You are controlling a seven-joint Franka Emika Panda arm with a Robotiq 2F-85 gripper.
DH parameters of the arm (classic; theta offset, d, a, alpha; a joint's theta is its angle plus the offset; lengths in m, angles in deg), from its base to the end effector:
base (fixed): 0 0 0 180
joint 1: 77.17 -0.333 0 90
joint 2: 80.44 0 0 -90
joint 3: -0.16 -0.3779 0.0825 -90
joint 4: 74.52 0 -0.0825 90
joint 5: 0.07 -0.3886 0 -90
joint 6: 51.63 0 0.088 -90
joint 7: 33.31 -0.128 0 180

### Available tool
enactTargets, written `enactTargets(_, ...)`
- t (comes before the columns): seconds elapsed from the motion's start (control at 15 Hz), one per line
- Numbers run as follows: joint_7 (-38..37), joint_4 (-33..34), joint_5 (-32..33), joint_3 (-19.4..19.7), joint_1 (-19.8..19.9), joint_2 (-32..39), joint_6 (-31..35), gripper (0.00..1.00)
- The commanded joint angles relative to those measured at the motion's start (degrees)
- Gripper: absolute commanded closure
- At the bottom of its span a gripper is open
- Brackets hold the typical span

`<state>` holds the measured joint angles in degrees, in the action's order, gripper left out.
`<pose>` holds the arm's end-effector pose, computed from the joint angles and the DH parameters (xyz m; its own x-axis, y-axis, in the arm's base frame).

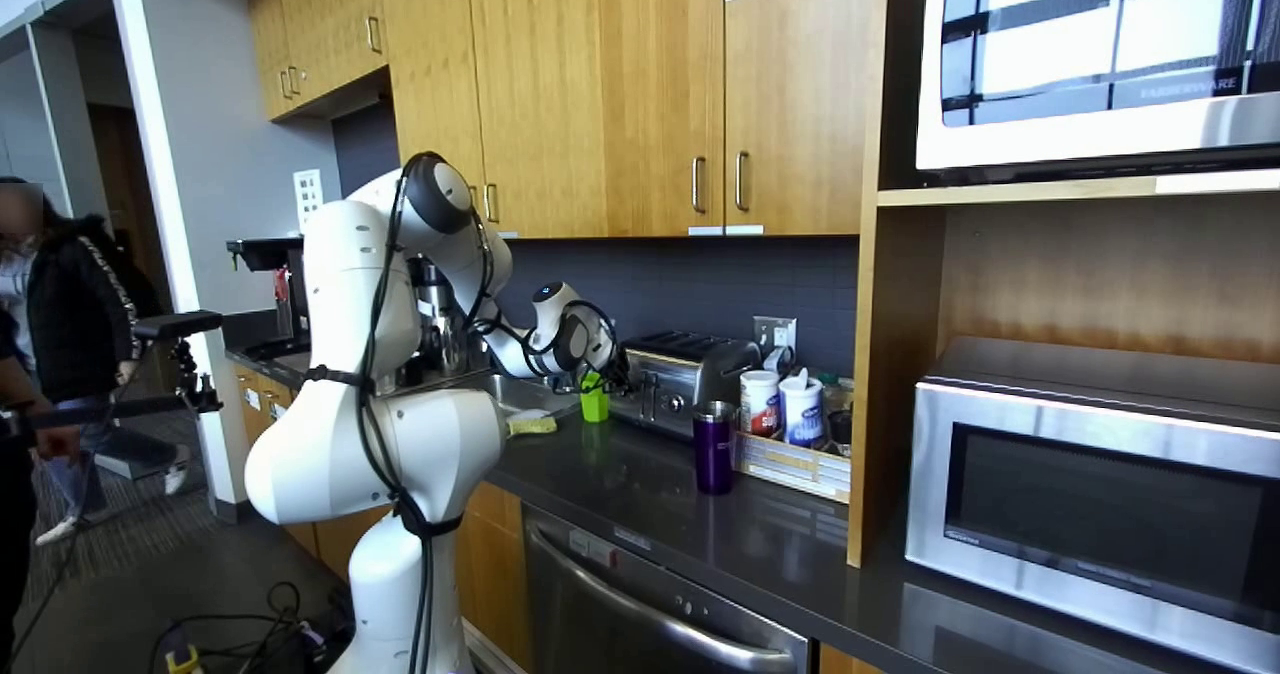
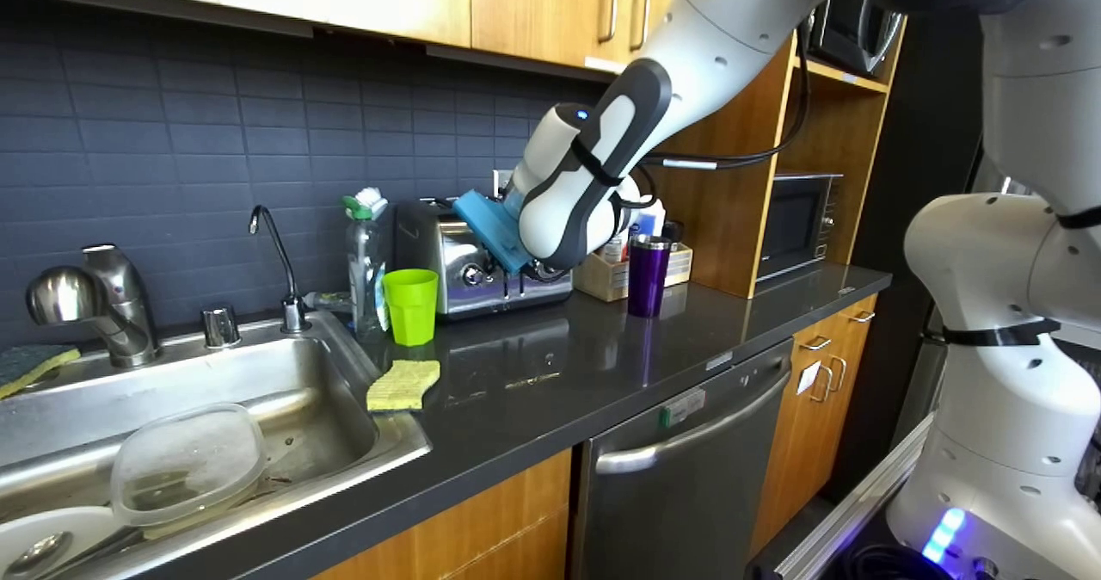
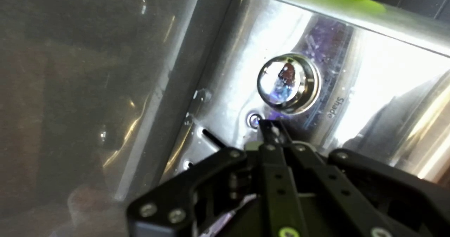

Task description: Press a button on the left side of the toaster

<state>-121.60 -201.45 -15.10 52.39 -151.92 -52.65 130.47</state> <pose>0.5748 0.2607 0.3547 0.2474 -0.9397 0.2361 -0.6941 -0.3419 -0.6335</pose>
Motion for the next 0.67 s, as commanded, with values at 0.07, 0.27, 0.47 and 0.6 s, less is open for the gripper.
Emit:
enactTargets(0.07, 0.6, 2.8, 0.2, -1.7, 2.6, 0.6, -1.0, 1.0)
enactTargets(0.27, 0.1, 2.1, -0.1, -1.3, 1.7, 0.5, -0.8, 1.0)
enactTargets(0.47, -0.3, 1.6, -0.3, -0.9, 0.7, 0.6, -0.8, 1.0)
enactTargets(0.6, -0.6, 1.3, -0.4, -0.6, -0.1, 0.6, -0.8, 1.0)
